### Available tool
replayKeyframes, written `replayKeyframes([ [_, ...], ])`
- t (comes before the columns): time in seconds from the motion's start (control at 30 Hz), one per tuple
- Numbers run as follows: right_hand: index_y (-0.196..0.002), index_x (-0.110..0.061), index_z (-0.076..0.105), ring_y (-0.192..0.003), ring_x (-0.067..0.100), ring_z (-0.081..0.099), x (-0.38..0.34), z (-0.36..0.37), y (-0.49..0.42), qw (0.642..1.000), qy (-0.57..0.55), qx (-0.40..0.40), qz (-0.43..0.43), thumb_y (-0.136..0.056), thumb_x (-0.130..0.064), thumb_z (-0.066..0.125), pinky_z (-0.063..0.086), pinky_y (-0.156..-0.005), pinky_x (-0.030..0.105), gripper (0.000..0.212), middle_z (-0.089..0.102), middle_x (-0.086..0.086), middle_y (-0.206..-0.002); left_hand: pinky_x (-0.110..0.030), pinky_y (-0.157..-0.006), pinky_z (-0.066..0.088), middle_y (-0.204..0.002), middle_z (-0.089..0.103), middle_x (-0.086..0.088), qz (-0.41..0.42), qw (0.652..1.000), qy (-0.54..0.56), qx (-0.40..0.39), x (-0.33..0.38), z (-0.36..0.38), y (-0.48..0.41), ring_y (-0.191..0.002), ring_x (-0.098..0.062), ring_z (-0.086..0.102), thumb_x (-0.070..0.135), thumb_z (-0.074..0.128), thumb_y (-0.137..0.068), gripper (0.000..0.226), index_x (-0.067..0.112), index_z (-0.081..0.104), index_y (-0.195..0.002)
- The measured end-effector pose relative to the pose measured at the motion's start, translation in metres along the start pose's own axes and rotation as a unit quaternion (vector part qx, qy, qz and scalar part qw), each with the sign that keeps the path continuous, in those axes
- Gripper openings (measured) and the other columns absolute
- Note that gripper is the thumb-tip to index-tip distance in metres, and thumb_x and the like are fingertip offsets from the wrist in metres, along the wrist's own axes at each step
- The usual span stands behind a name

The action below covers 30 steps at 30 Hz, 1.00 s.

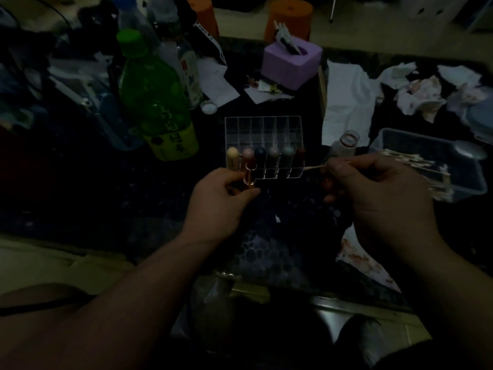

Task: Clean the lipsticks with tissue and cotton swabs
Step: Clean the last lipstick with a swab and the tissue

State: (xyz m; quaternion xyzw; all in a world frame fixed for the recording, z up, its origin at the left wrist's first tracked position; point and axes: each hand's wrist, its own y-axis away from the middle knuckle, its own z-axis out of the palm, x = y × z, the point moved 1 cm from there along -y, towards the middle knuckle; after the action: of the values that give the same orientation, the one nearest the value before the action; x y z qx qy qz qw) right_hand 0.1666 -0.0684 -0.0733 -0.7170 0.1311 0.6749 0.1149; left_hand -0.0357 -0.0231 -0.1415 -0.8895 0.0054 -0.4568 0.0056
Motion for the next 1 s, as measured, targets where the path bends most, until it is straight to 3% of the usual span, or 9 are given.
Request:
replayKeyframes([
  [0.2, -0.065, -0.024, 0.074, -0.063, 0.017, 0.066, 0.0, 0.001, -0.002, 1.0, -0.006, -0.008, 0.026, -0.088, -0.015, 0.071, 0.052, -0.054, 0.023, 0.025, 0.072, 0.006, -0.068, -0.001, -0.067, 0.041, -0.097, 0.065, 0.006, -0.001, 0.999, -0.034, -0.001, -0.004, 0.015, -0.011, -0.077, 0.002, 0.06, 0.026, 0.08, -0.083, 0.028, 0.018, 0.075, -0.109],
  [0.33, -0.072, -0.017, 0.071, -0.06, 0.017, 0.065, 0.001, -0.003, -0.001, 1.0, 0.0, -0.003, 0.022, -0.087, -0.014, 0.071, 0.051, -0.053, 0.023, 0.015, 0.072, 0.005, -0.067, -0.017, -0.073, 0.051, -0.089, 0.067, 0.004, -0.015, 0.999, -0.035, -0.007, -0.002, 0.018, -0.011, -0.077, -0.005, 0.063, 0.025, 0.078, -0.085, 0.013, 0.023, 0.073, -0.098],
  [0.57, -0.071, -0.02, 0.071, -0.061, 0.016, 0.065, 0.0, -0.008, -0.001, 1.0, -0.002, -0.013, 0.023, -0.087, -0.017, 0.071, 0.052, -0.054, 0.024, 0.015, 0.071, 0.002, -0.066, -0.016, -0.071, 0.048, -0.089, 0.068, 0.006, -0.044, 0.998, -0.045, -0.014, 0.0, 0.018, -0.008, -0.079, -0.002, 0.063, 0.026, 0.078, -0.085, 0.013, 0.022, 0.073, -0.096],
  [0.67, -0.071, -0.02, 0.071, -0.061, 0.015, 0.065, -0.001, -0.009, 0.0, 1.0, -0.002, -0.013, 0.025, -0.087, -0.016, 0.071, 0.052, -0.054, 0.024, 0.017, 0.073, 0.002, -0.068, -0.023, -0.073, 0.053, -0.085, 0.068, 0.006, -0.064, 0.997, -0.045, -0.021, 0.003, 0.016, -0.006, -0.076, -0.005, 0.064, 0.027, 0.081, -0.082, 0.018, 0.023, 0.07, -0.096],
  [0.8, -0.072, -0.018, 0.072, -0.061, 0.016, 0.065, 0.0, -0.011, -0.001, 0.999, -0.003, -0.01, 0.034, -0.086, -0.017, 0.072, 0.051, -0.054, 0.024, 0.014, 0.073, 0.005, -0.071, -0.023, -0.058, 0.04, -0.081, 0.059, 0.005, -0.127, 0.99, -0.063, -0.002, 0.008, 0.009, 0.011, -0.073, -0.009, 0.057, 0.037, 0.081, -0.08, 0.033, 0.022, 0.052, -0.084],
  [0.87, -0.073, -0.018, 0.072, -0.062, 0.017, 0.066, 0.0, -0.012, -0.003, 0.999, -0.007, -0.008, 0.038, -0.086, -0.019, 0.072, 0.051, -0.053, 0.023, 0.013, 0.073, 0.006, -0.072, -0.024, -0.056, 0.037, -0.076, 0.059, 0.003, -0.125, 0.986, -0.091, -0.054, 0.014, 0.014, 0.028, -0.071, -0.012, 0.056, 0.042, 0.076, -0.084, 0.031, 0.021, 0.053, -0.08],
  [0.93, -0.074, -0.015, 0.071, -0.062, 0.016, 0.066, 0.0, -0.013, -0.004, 0.999, -0.015, -0.006, 0.041, -0.086, -0.018, 0.071, 0.051, -0.053, 0.022, 0.012, 0.074, 0.005, -0.072, -0.022, -0.065, 0.044, -0.087, 0.061, 0.009, -0.103, 0.985, -0.08, -0.114, 0.022, 0.026, 0.043, -0.077, -0.008, 0.058, 0.041, 0.073, -0.087, 0.023, 0.023, 0.059, -0.093],
  [1.0, -0.075, -0.013, 0.07, -0.061, 0.015, 0.065, -0.001, -0.013, -0.004, 0.999, -0.027, -0.006, 0.042, -0.086, -0.018, 0.071, 0.05, -0.052, 0.022, 0.013, 0.073, 0.004, -0.07, -0.023, -0.083, 0.049, -0.112, 0.055, 0.012, -0.061, 0.989, -0.057, -0.119, 0.029, 0.04, 0.048, -0.094, -0.009, 0.059, 0.037, 0.071, -0.089, 0.04, 0.025, 0.054, -0.123],
])
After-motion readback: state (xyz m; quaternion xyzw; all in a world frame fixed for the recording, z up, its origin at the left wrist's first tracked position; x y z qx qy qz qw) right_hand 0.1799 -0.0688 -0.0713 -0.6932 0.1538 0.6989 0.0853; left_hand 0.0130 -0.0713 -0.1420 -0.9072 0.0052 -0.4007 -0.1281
